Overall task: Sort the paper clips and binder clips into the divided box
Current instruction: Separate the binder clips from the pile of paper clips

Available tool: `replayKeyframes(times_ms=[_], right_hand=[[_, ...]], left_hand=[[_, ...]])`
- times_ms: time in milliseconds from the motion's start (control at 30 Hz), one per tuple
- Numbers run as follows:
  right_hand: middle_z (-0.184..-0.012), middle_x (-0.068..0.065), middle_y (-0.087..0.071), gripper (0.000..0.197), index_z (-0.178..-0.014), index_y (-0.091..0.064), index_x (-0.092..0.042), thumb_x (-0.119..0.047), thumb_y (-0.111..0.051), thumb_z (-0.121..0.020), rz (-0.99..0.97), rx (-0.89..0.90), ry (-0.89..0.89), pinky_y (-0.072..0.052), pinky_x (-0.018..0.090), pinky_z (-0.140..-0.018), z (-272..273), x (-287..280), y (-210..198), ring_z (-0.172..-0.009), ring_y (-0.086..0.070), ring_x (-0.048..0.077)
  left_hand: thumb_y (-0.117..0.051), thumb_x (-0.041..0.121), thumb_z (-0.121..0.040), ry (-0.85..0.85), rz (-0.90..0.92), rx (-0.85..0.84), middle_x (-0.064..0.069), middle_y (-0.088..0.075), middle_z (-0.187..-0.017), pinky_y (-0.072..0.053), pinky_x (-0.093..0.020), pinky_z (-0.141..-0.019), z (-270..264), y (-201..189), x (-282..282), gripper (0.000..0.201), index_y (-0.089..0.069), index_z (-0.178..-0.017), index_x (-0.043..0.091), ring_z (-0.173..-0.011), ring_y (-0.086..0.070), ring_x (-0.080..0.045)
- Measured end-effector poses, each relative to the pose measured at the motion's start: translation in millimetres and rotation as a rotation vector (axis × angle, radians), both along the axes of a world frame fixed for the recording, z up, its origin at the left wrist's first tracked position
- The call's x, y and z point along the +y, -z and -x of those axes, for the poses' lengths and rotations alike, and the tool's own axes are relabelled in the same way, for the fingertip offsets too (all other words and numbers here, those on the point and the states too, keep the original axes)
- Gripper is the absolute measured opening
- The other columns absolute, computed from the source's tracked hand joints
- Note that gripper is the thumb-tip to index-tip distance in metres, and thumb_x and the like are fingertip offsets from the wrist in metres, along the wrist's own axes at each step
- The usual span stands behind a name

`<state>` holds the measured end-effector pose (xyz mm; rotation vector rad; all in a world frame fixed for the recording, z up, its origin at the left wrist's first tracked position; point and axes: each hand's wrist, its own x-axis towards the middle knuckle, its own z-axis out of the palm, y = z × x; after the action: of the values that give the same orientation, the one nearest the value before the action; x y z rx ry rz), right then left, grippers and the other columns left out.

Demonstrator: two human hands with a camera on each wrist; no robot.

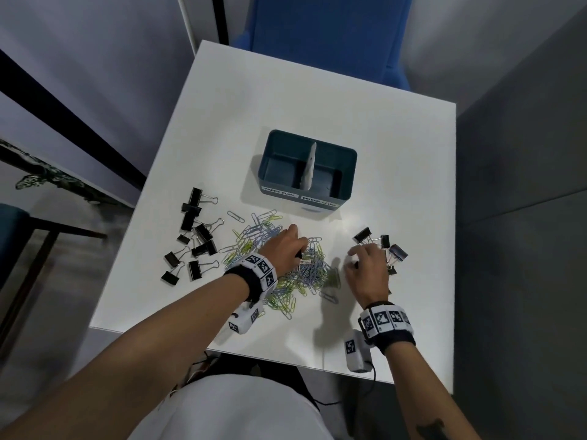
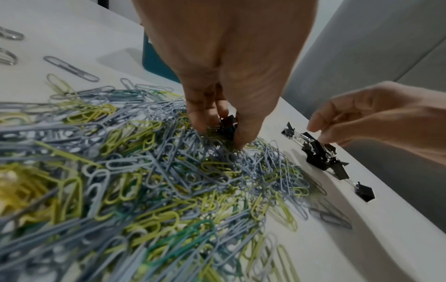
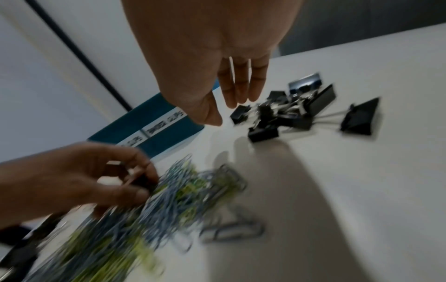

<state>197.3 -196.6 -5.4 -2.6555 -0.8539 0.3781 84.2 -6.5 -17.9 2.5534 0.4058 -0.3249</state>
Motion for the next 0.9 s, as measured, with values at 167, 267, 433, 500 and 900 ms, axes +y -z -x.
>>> replayKeyframes(times_ms=[167,267,433,500,900], right_hand=[[-0.124,0.013,-0.049,0.049,-0.121,-0.056,-0.014,-0.02,-0.075,-0.077,0.068,0.214,-0.13,-0.054,0.042,-0.079,29.0,20.1,7.3,-0.105,-0.053,0.029],[-0.126,0.012,-0.044,0.06,-0.127,-0.05,-0.019,-0.022,-0.076,-0.073,0.121,0.251,-0.146,-0.053,0.039,-0.071,47.3,28.0,10.7,-0.11,-0.047,0.03],[-0.12,0.009,-0.049,0.049,-0.122,-0.053,-0.021,-0.022,-0.07,-0.075,0.11,0.218,-0.2,-0.051,0.038,-0.069,58.0,29.1,14.9,-0.108,-0.047,0.029],[-0.117,0.009,-0.052,0.046,-0.12,-0.055,-0.02,-0.022,-0.07,-0.077,0.09,0.202,-0.213,-0.049,0.037,-0.071,54.5,27.2,15.5,-0.106,-0.047,0.028],[-0.113,0.002,-0.06,0.041,-0.123,-0.055,-0.018,-0.018,-0.068,-0.083,-0.213,0.363,-0.214,-0.053,0.033,-0.083,69.4,82.6,-5.5,-0.095,-0.059,0.015]], left_hand=[[-0.063,0.008,-0.081,0.002,-0.022,-0.051,-0.01,-0.05,-0.102,-0.035,-0.028,-0.062,-1.0,-6.4,-5.3,0.019,-0.055,-0.098,0.005,-0.08,-0.051,-0.024],[-0.059,0.007,-0.082,-0.083,0.038,-0.077,-0.012,-0.057,-0.096,-0.041,-0.032,-0.065,-1.7,-10.7,-4.8,0.016,-0.056,-0.098,0.004,-0.081,-0.056,-0.028],[-0.06,0.003,-0.083,-0.37,0.293,-0.161,-0.005,-0.066,-0.087,-0.053,-0.034,-0.071,8.1,-11.5,13.1,0.011,-0.066,-0.089,0.01,-0.079,-0.06,-0.02],[-0.061,0.0,-0.086,-0.509,0.424,-0.187,-0.005,-0.07,-0.089,-0.052,-0.021,-0.066,16.0,-18.1,23.7,0.016,-0.07,-0.096,0.008,-0.076,-0.063,-0.016],[-0.062,-0.003,-0.087,-0.805,0.712,-0.285,-0.002,-0.07,-0.089,-0.05,-0.019,-0.055,70.2,-39.9,64.4,0.019,-0.072,-0.096,0.012,-0.067,-0.067,-0.009]])
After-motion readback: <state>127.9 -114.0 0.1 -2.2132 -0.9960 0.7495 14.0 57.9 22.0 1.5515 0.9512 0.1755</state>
